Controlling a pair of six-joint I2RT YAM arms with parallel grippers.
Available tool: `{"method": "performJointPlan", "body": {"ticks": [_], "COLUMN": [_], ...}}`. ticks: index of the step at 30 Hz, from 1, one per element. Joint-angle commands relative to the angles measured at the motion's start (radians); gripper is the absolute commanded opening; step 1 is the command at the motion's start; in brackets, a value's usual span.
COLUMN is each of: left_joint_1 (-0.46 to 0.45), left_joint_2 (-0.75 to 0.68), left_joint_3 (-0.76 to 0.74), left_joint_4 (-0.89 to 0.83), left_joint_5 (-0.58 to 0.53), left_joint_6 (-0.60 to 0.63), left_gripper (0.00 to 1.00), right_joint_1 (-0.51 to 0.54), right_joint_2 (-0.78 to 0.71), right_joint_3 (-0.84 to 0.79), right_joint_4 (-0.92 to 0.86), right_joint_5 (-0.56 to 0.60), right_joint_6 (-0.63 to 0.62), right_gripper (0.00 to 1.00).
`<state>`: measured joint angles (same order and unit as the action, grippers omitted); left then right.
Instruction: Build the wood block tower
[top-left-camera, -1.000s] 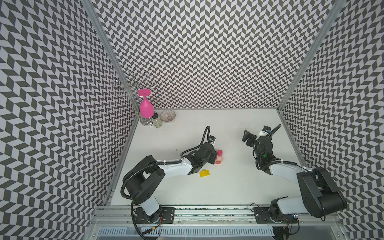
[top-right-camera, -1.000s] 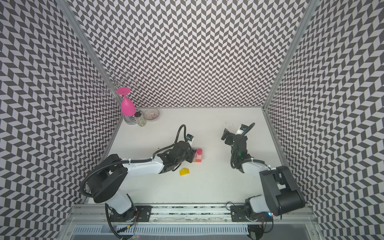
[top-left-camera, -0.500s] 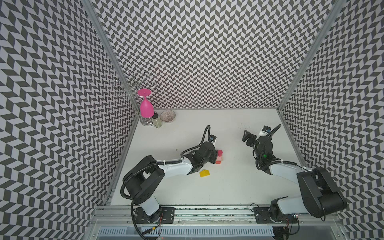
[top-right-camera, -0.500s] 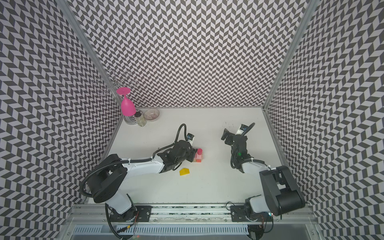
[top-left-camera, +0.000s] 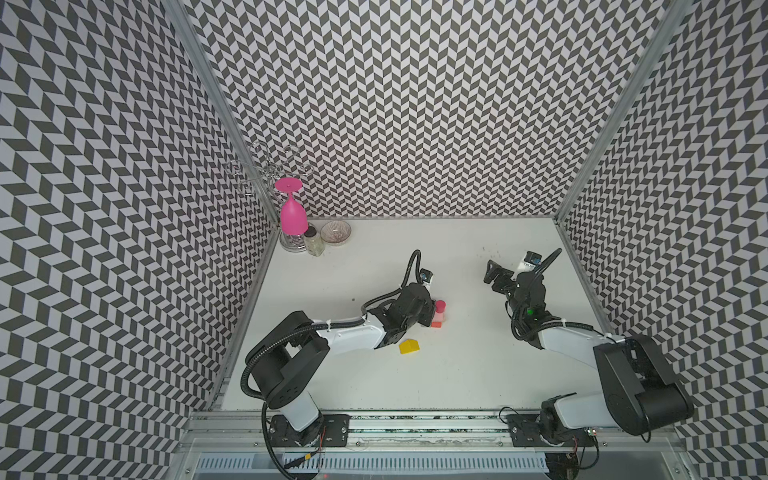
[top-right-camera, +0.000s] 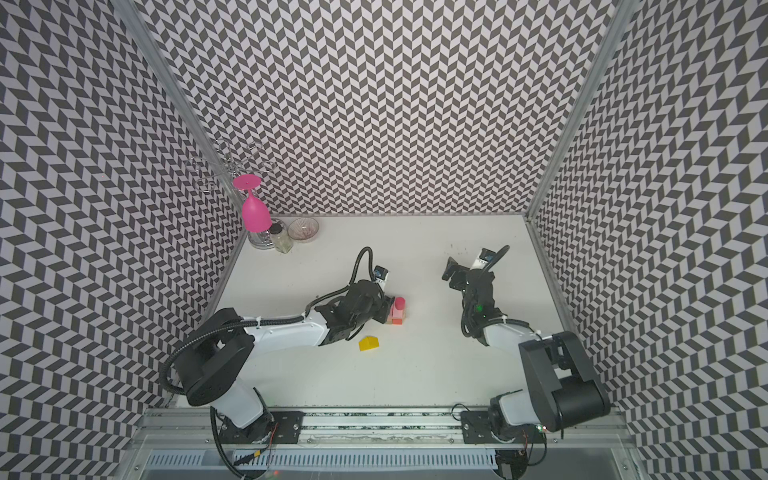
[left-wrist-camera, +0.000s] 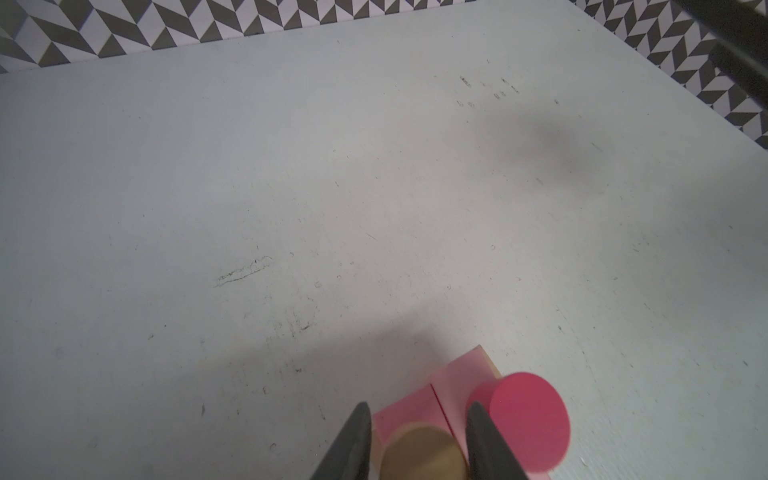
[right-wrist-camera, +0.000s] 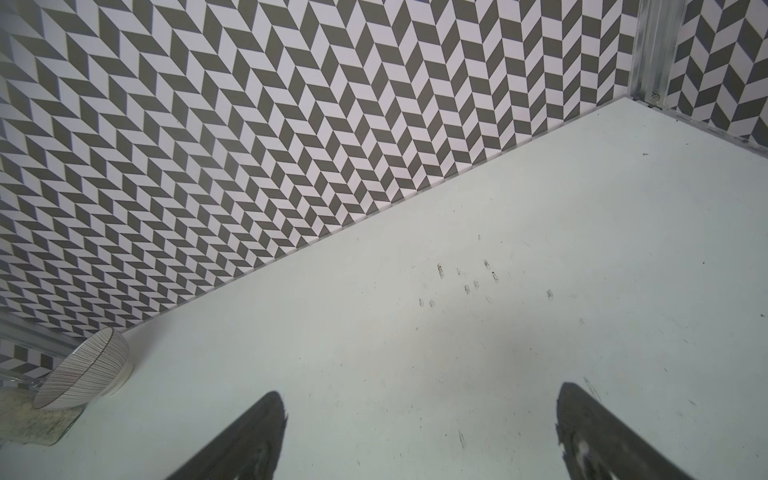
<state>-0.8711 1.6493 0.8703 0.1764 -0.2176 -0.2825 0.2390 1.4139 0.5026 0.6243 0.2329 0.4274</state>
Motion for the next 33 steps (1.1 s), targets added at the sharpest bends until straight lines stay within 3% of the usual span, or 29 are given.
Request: {"method": "performJointPlan", "body": {"ticks": [1,7,15,19,24,33], "left_joint_1": [-0.008,-0.008,-0.008,0.015,0.026,0.035], "left_joint_2": [-0.045,-0.169,-0.326,-0.314,-0.246,-0.161], "left_joint_3": [0.042,-0.002,-0.227,-0.275,-0.262,-0.224], "left_joint_4": [-0.027,-0.002,0.121,0.157,0.178,0.192], "left_joint_5": [-0.045,-0.076,-0.181,-0.198,-0.179,-0.166], "left_joint_6": [-0.013,-0.023,-0.101,-0.138,-0.148,-0.154], "left_gripper": [0.41,0.50,0.55,0.56,0.55,0.53], "right_joint_1": [0.000,0.125,0.227,0.274,0.358,0.397], "right_joint_2": [-0.020,-0.094,-0.034,-0.015,0.005,0.048], "right_joint_3": [0.012,-0.016,-0.027,-0.035,-0.035,-0.052], "right_joint_4": [-0.014,-0.116,-0.128,-0.116,-0.133,-0.113], "right_joint_5": [-0.039,0.045,0.047,0.064,0.184,0.190], "right_joint_6": [-0.001,-0.015,-0.016,-0.010,0.002,0.017], "right_gripper": [1.00,0.98,0.96,0.95,0.95,0.95]}}
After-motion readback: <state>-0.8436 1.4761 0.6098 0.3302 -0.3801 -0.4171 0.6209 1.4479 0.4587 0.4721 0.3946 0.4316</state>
